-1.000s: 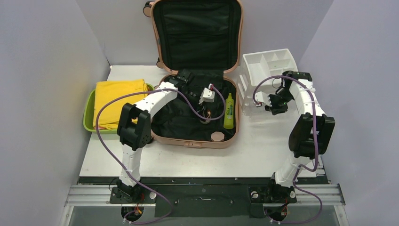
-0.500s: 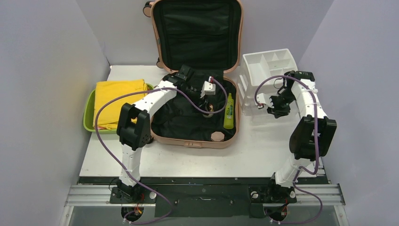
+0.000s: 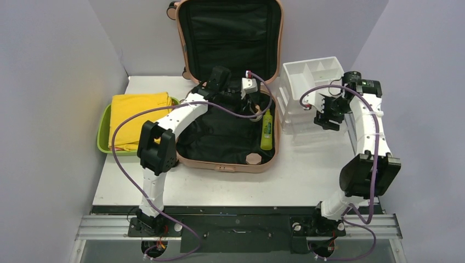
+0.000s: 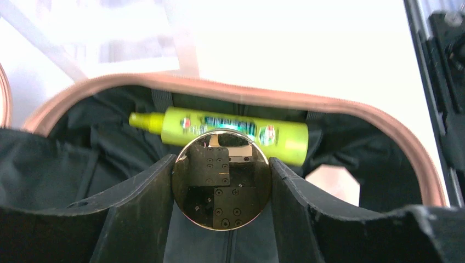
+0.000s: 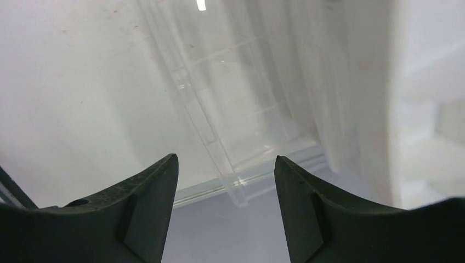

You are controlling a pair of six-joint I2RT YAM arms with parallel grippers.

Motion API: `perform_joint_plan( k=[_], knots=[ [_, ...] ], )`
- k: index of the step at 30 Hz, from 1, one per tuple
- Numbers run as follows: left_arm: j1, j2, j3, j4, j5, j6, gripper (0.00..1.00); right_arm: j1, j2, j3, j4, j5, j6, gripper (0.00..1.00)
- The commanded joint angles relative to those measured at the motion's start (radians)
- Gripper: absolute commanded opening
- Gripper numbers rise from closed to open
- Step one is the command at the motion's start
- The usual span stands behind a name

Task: Open, take out, and arrange the luggage
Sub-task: Adjust the storage box in the drawer, then place the makeup in the drawer.

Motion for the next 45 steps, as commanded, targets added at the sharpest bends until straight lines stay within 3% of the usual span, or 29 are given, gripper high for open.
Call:
perform_joint_plan(
  k=[1, 13, 18, 26, 38, 45],
  knots=[
    [-0.049, -0.01, 0.052, 0.361, 0.092, -0.257, 0.39, -0.02, -0.119, -0.008, 0.178, -0.047, 0.251, 0.61],
    [-0.198, 0.11, 0.109, 0.807, 0.057, -0.534, 0.39, -0.134, -0.225, -0.168, 0.565, 0.008, 0.773, 0.61],
    [-0.241, 0.179, 0.161, 0.914, -0.015, -0.557, 0.39, -0.175, -0.215, -0.179, 0.689, 0.076, 0.943, 0.61],
    [-0.272, 0.308, 0.229, 1.082, -0.101, -0.558, 0.39, -0.203, -0.238, -0.178, 0.725, 0.085, 0.998, 0.61],
    [-0.305, 0.415, 0.194, 1.141, -0.156, -0.45, 0.41, -0.219, -0.324, -0.281, 0.744, 0.04, 1.01, 0.61],
    [-0.325, 0.427, 0.163, 1.131, -0.186, -0.359, 0.56, -0.221, -0.333, -0.321, 0.77, 0.034, 1.025, 0.61]
  ],
)
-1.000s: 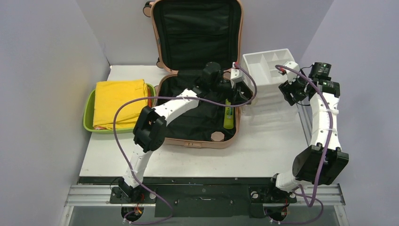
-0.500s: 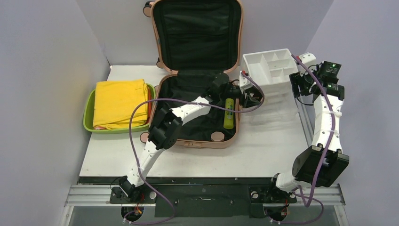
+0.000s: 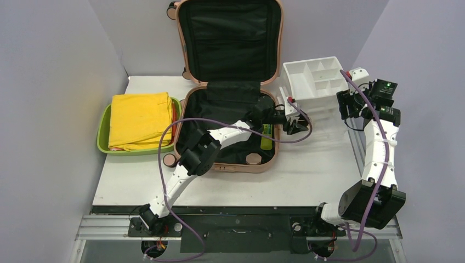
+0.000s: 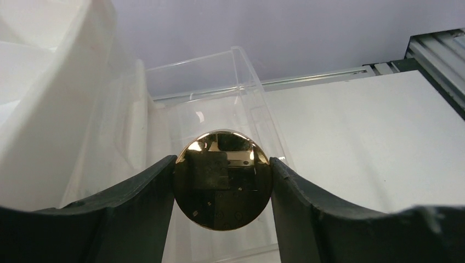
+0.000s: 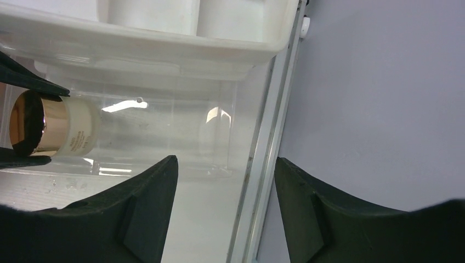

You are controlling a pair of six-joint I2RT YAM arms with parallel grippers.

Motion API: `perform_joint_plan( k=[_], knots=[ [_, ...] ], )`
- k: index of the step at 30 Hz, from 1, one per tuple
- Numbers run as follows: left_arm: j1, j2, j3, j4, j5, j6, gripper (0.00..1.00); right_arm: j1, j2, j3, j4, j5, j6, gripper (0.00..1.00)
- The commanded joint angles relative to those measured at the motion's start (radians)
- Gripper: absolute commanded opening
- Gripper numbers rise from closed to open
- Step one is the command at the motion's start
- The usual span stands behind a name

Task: Open, take out, and arrange the luggage
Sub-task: Place the makeup in the drawer, then adjust the opened luggage at the center of the board.

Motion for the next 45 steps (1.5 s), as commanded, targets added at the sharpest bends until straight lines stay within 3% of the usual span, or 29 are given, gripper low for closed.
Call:
perform_joint_plan(
  k=[1, 8, 12, 21, 33, 36, 40, 42, 44, 45],
  knots=[
    [-0.009, -0.006, 0.002, 0.095, -0.036, 0.076, 0.61, -0.009, -0.026, -0.011, 0.056, -0.021, 0.027, 0.61],
    [-0.006, -0.007, -0.022, 0.116, -0.062, 0.082, 0.81, -0.014, -0.012, 0.005, 0.058, -0.013, 0.034, 0.61],
    [-0.001, -0.017, -0.031, 0.144, -0.1, 0.061, 0.99, -0.019, 0.004, 0.02, 0.099, 0.021, 0.074, 0.61],
    [0.068, -0.167, -0.073, 0.093, -0.124, 0.039, 0.96, -0.034, 0.172, 0.181, 0.179, 0.188, 0.299, 0.61],
    [0.229, -0.396, -0.184, -0.067, -0.119, 0.075, 0.96, -0.046, 0.304, 0.305, 0.208, 0.12, 0.337, 0.6],
    [0.287, -0.473, -0.219, -0.205, -0.079, 0.15, 0.96, -0.048, 0.313, 0.326, 0.189, 0.042, 0.331, 0.6],
    [0.367, -0.528, -0.19, -0.596, 0.075, 0.361, 0.96, -0.049, 0.306, 0.365, 0.097, -0.064, 0.279, 0.6],
    [0.399, -0.539, -0.169, -0.86, 0.163, 0.548, 0.96, -0.049, 0.299, 0.392, 0.036, -0.104, 0.237, 0.6],
    [0.414, -0.547, -0.172, -1.165, 0.201, 0.831, 0.96, -0.047, 0.285, 0.405, -0.01, -0.131, 0.19, 0.6],
    [0.416, -0.55, -0.177, -1.37, 0.19, 1.061, 0.96, -0.046, 0.279, 0.403, -0.035, -0.14, 0.174, 0.6]
  ],
)
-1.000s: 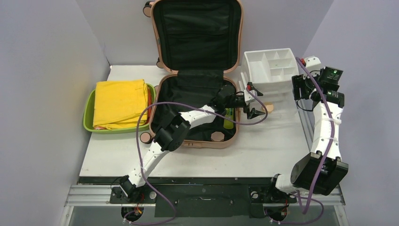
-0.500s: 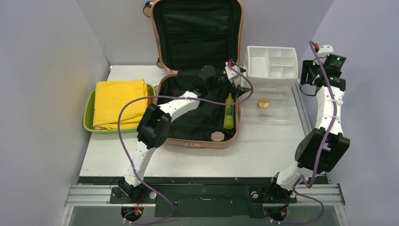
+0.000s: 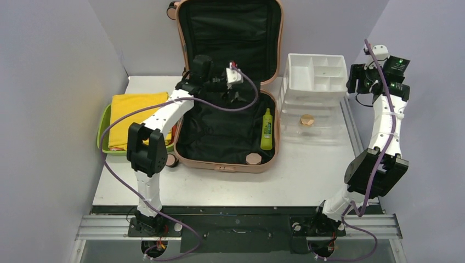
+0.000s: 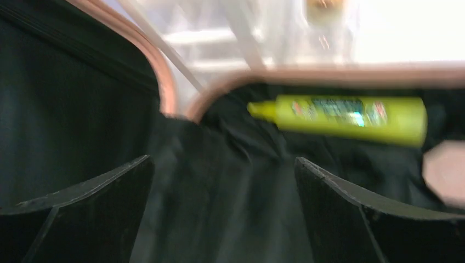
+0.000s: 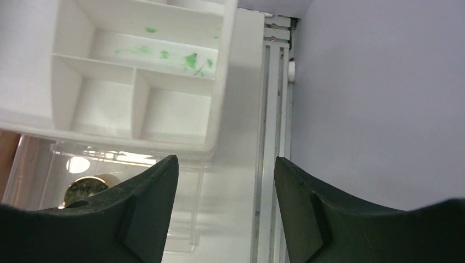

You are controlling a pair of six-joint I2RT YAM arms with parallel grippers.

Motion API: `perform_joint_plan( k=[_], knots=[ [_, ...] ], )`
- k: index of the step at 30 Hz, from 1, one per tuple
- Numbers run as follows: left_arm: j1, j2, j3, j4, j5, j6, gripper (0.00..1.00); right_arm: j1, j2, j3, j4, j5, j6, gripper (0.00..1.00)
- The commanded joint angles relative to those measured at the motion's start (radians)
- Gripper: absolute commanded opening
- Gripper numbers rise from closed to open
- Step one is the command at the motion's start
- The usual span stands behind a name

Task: Open, take out, and arrange the luggage
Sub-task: Adjust the opened luggage at the center of the board.

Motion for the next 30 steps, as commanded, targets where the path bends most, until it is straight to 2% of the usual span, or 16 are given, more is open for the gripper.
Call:
perform_joint_plan(
  k=[1, 2, 4, 7, 8, 10, 15, 17, 25, 28, 30],
  knots=[
    [0.019, -0.045, 0.005, -0.797, 0.114, 0.719, 0.96, 0.001, -0.053, 0.048, -0.102, -0.107, -0.118, 0.6],
    [0.02, -0.042, -0.002, -0.963, 0.091, 0.918, 0.96, 0.001, -0.058, 0.042, -0.126, -0.117, -0.136, 0.6],
    [0.031, -0.029, -0.019, -1.146, 0.074, 1.123, 0.96, 0.008, -0.071, 0.027, -0.169, -0.127, -0.193, 0.6],
    [0.064, 0.011, 0.009, -1.342, 0.079, 1.312, 0.96, 0.03, -0.091, -0.01, -0.226, -0.122, -0.285, 0.6],
    [0.078, 0.036, 0.02, -1.44, 0.07, 1.43, 0.96, 0.042, -0.093, -0.034, -0.236, -0.111, -0.302, 0.6],
    [0.091, 0.041, 0.011, -1.483, 0.046, 1.567, 0.96, 0.061, -0.097, -0.065, -0.264, -0.092, -0.36, 0.6],
    [0.106, 0.042, -0.149, -1.487, -0.04, 2.017, 0.96, 0.109, -0.068, -0.09, -0.294, -0.036, -0.43, 0.6],
    [0.102, 0.055, -0.193, -1.484, -0.055, 2.118, 0.96, 0.125, -0.051, -0.073, -0.297, -0.019, -0.446, 0.6],
    [0.014, 0.136, -0.206, -1.486, -0.068, 2.137, 0.96, 0.166, -0.031, -0.065, -0.242, 0.005, -0.413, 0.6],
    [-0.023, 0.134, -0.261, -1.482, -0.059, 2.136, 0.97, 0.174, -0.031, -0.065, -0.236, 0.004, -0.399, 0.6],
    [-0.033, 0.131, -0.309, -1.434, -0.004, 2.131, 0.98, 0.175, -0.033, -0.066, -0.225, 0.001, -0.382, 0.6]
  ],
)
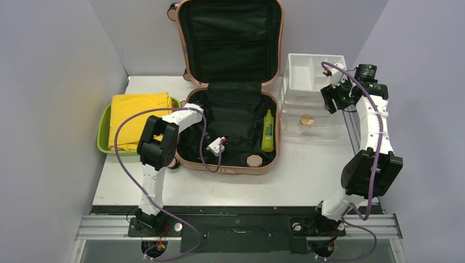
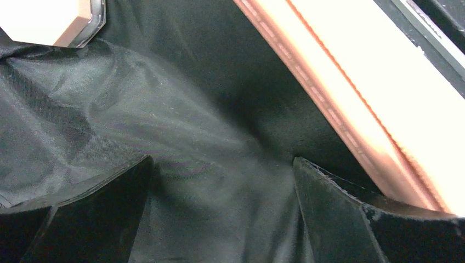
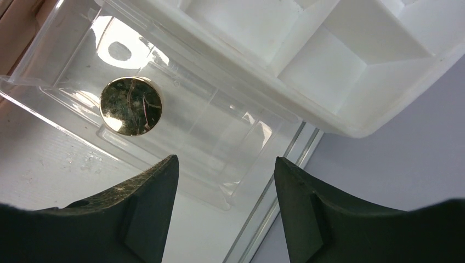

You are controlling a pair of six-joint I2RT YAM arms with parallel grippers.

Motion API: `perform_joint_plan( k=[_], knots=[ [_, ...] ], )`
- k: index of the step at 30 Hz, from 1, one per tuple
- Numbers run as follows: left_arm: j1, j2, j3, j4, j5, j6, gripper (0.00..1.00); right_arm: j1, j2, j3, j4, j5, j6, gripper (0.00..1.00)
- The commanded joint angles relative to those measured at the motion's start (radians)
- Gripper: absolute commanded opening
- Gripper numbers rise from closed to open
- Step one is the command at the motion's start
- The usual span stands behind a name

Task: Open, take out, and arrange the luggage
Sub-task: Adjust the opened luggage at the center of the board, then pick up the makeup from the center of the board.

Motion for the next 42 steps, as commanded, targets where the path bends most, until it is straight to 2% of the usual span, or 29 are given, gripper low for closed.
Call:
perform_joint_plan(
  k=[1, 2, 3, 5, 8, 11, 12, 14, 21, 25, 26, 27, 28, 29, 30, 32, 33, 34, 35, 36, 37, 38, 39, 41, 42],
  knots=[
    [-0.042, -0.012, -0.119, 0.003, 0.084, 0.59, 0.98, 0.01, -0.002, 0.021, 0.058, 0.006, 0.037, 0.6],
    [-0.044, -0.015, -0.135, 0.038, 0.118, 0.586, 0.95, 0.01, -0.005, 0.016, 0.064, 0.004, 0.043, 0.6],
    [-0.048, -0.019, -0.161, 0.105, 0.139, 0.57, 0.87, 0.01, -0.007, 0.012, 0.067, 0.0, 0.054, 0.6],
    [-0.058, -0.025, -0.188, 0.219, 0.187, 0.52, 0.8, 0.01, -0.01, 0.002, 0.072, -0.011, 0.068, 0.6],
    [-0.074, -0.028, -0.198, 0.396, 0.253, 0.368, 0.68, 0.01, -0.012, 0.0, 0.073, -0.019, 0.08, 0.6],
    [-0.082, -0.028, -0.2, 0.528, 0.281, 0.283, 0.55, 0.01, -0.013, 0.001, 0.079, -0.019, 0.083, 0.6],
    [-0.082, -0.028, -0.199, 0.592, 0.288, 0.238, 0.44, 0.009, -0.013, 0.001, 0.081, -0.017, 0.083, 0.6],
    [-0.08, -0.029, -0.195, 0.683, 0.294, 0.155, 0.32, 0.009, -0.011, -0.001, 0.081, -0.015, 0.085, 0.6],
    [-0.055, -0.037, -0.158, 0.881, 0.333, -0.044, 0.19, 0.009, -0.009, -0.003, 0.089, -0.011, 0.088, 0.59],
    [-0.059, -0.07, -0.204, 1.177, 0.349, -0.314, 0.14, 0.009, -0.007, 0.004, 0.094, -0.008, 0.091, 0.59],
    [-0.063, -0.083, -0.23, 1.31, 0.347, -0.429, 0.15, 0.009, -0.006, 0.005, 0.093, -0.008, 0.091, 0.59],
    [-0.066, -0.088, -0.242, 1.377, 0.348, -0.53, 0.15, 0.009, -0.008, 0.008, 0.094, -0.007, 0.092, 0.59],
    [-0.069, -0.093, -0.254, 1.466, 0.351, -0.558, 0.16, 0.009, -0.007, 0.009, 0.095, -0.007, 0.093, 0.59],
    [-0.071, -0.095, -0.255, 1.486, 0.362, -0.573, 0.19, 0.009, -0.008, 0.011, 0.095, -0.007, 0.094, 0.59],
    [-0.073, -0.097, -0.246, 1.463, 0.37, -0.568, 0.21, 0.009, -0.009, 0.011, 0.095, -0.007, 0.095, 0.59],
    [-0.075, -0.1, -0.22, 1.353, 0.4, -0.512, 0.41, 0.009, -0.012, 0.012, 0.095, -0.006, 0.094, 0.59],
    [-0.076, -0.099, -0.205, 1.216, 0.422, -0.413, 0.63, 0.009, -0.013, 0.01, 0.095, -0.005, 0.093, 0.59],
    [-0.077, -0.09, -0.169, 1.127, 0.431, -0.332, 0.74, 0.009, -0.015, 0.01, 0.095, -0.006, 0.092, 0.59],
    [-0.077, -0.081, -0.144, 0.905, 0.446, -0.151, 0.87, 0.009, -0.016, 0.007, 0.095, -0.005, 0.092, 0.59],
    [-0.077, -0.052, -0.083, 0.787, 0.449, -0.034, 0.9, 0.009, -0.018, 0.004, 0.095, -0.005, 0.092, 0.59],
    [-0.077, -0.032, -0.049, 0.519, 0.449, 0.195, 0.94, 0.009, -0.019, 0.001, 0.095, -0.007, 0.092, 0.59],
    [-0.076, 0.021, 0.027, 0.379, 0.446, 0.321, 0.96, 0.009, -0.02, 0.0, 0.095, -0.007, 0.093, 0.59],
    [-0.072, 0.047, 0.093, 0.166, 0.439, 0.514, 1.0, 0.009, -0.02, -0.001, 0.094, -0.009, 0.094, 0.6],
    [-0.075, 0.09, 0.128, 0.057, 0.449, 0.582, 0.97, 0.01, -0.021, -0.005, 0.094, -0.007, 0.096, 0.59],
    [-0.076, 0.094, 0.127, 0.057, 0.45, 0.586, 0.97, 0.01, -0.021, -0.005, 0.094, -0.007, 0.097, 0.59]
  ],
)
